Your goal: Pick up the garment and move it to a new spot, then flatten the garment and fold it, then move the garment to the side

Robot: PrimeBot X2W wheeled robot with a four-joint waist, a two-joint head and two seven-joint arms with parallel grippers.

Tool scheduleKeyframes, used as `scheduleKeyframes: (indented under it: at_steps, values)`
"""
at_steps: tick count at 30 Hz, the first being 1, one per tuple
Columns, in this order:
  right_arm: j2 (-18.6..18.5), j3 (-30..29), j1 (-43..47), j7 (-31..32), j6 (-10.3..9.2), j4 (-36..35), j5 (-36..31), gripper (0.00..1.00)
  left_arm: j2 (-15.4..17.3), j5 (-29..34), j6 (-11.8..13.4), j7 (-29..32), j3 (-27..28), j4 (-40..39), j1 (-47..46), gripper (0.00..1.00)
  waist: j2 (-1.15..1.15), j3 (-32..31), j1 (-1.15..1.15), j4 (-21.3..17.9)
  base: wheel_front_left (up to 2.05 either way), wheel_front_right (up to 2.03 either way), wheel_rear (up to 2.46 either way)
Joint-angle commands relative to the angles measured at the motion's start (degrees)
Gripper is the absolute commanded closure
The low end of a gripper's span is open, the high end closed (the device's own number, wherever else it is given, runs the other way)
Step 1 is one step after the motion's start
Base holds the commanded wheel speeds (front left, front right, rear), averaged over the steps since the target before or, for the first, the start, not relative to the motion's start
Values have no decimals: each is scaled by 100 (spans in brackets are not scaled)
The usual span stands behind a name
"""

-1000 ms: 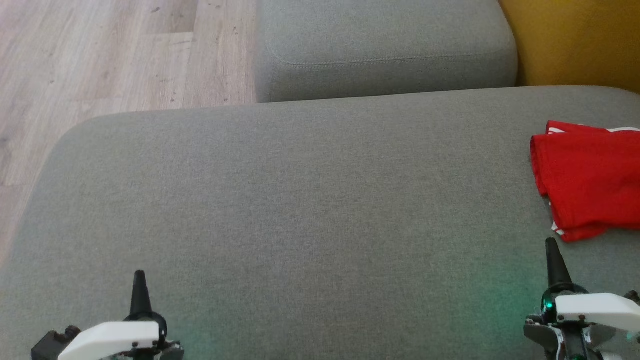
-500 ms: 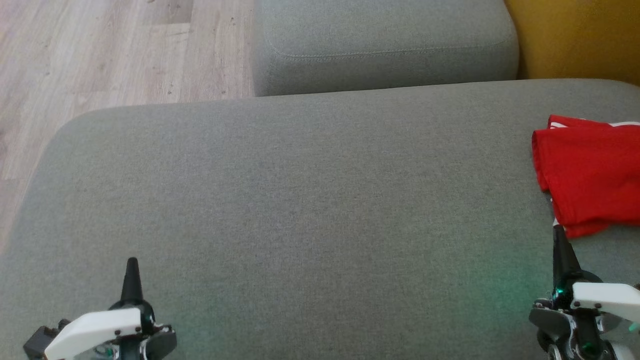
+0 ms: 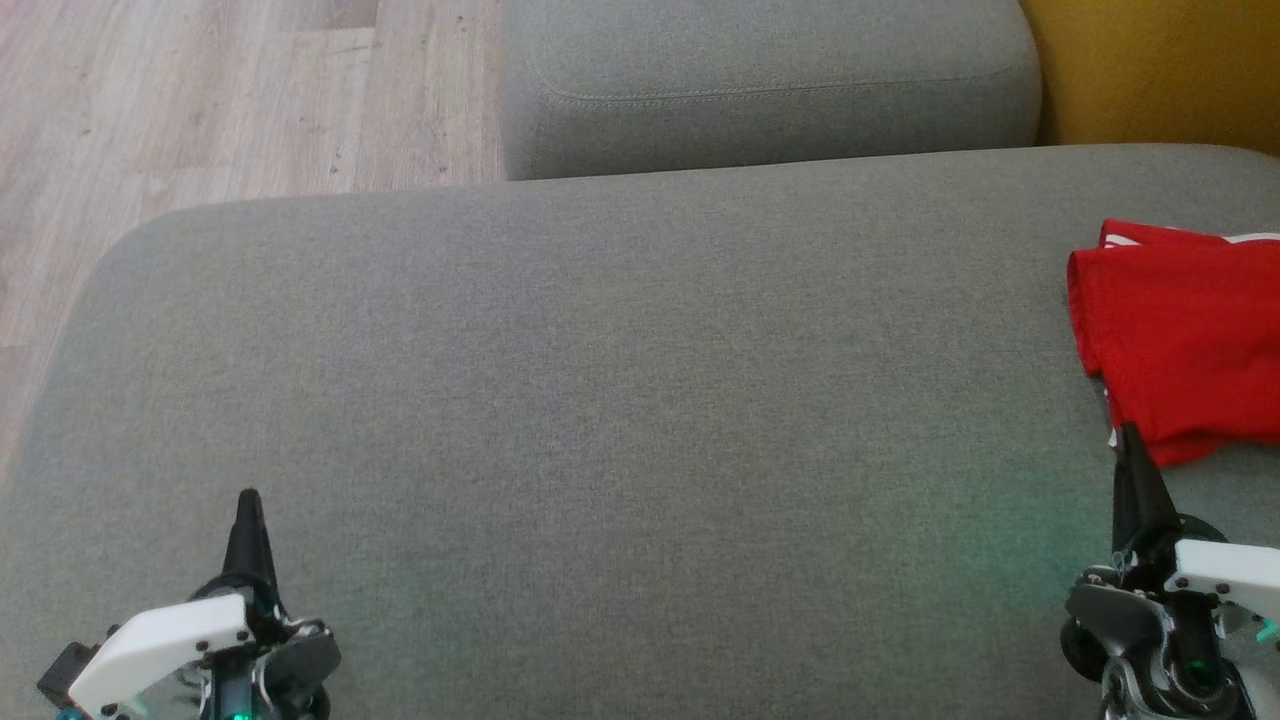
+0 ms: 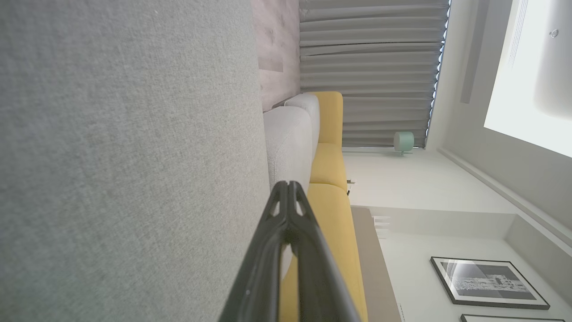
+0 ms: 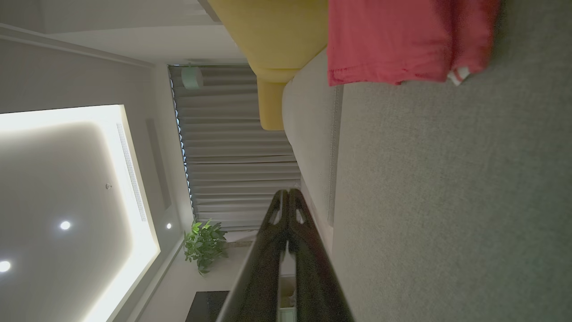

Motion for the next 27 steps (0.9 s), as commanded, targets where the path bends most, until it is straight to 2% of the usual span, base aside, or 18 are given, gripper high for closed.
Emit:
scheduleKeyframes:
  at_steps: [1,27]
  values:
    - [-26,115,-298,19,45,-216,48,100,55,-21,-41,24,229,-161,-286,100,0,-1,0,0,0,0,0]
    - [-19,104,-299,28,45,-215,39,100,21,19,-41,62,276,-159,-289,100,0,-1,0,0,0,0,0]
